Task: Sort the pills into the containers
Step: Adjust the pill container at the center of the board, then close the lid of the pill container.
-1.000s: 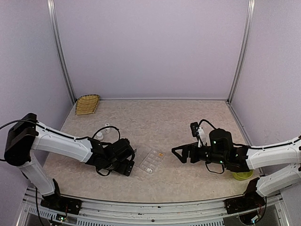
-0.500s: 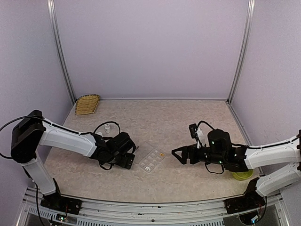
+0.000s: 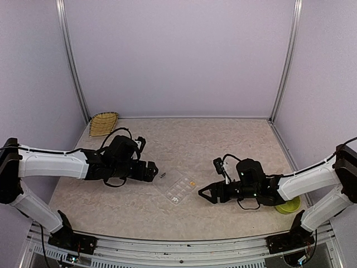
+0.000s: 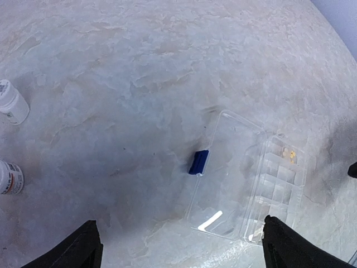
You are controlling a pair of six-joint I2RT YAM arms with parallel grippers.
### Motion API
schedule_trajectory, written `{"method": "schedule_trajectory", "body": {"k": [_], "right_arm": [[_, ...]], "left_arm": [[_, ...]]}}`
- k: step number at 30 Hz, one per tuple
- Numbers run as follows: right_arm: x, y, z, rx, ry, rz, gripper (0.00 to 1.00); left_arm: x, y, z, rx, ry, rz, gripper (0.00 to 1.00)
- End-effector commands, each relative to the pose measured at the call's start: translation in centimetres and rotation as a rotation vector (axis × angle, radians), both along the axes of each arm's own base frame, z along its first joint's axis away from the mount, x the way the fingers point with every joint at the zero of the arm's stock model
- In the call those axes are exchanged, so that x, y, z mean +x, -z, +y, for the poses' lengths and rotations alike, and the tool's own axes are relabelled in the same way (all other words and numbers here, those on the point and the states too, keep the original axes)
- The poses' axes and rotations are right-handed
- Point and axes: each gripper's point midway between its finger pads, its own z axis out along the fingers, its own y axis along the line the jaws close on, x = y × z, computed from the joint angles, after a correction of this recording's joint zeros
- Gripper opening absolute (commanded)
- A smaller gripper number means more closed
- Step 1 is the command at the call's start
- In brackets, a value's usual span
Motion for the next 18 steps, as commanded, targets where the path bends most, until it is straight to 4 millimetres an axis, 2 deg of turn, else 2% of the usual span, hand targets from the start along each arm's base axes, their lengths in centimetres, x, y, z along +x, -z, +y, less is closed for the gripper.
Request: {"method": "schedule_trajectory", "body": {"k": [1,6,9,14,18], "right_arm": [[-0.6,-0.2,1.1,0.055,-0.050,0.030,0.72],[-0.9,0.7,1.8,0.044,-0.080,0.058,0.66],[-1.0,1.3,2.3,0.025,-0.100,0.072,0.63],[-0.9,2.2,2.6,-0.001,-0.108,0.077,0.61],[-0.7,2.9,3.1,-0.018,-0.116,0.085,0.66]], "left_arm": [[-0.2,0.8,-1.4,-0.084,0.076,0.057,0.97],[-0.2,3.5,-2.7,-0.087,0.096,0.145,0.97],[-0.2,4.3,-3.5,-0.107,0.109,0.180,0.96],[-0.2,4.3,-4.3,-0.136,0.126,0.192,0.96],[-0.4,4.1,-4.6,-0.156,0.140,0.199,0.96]]}}
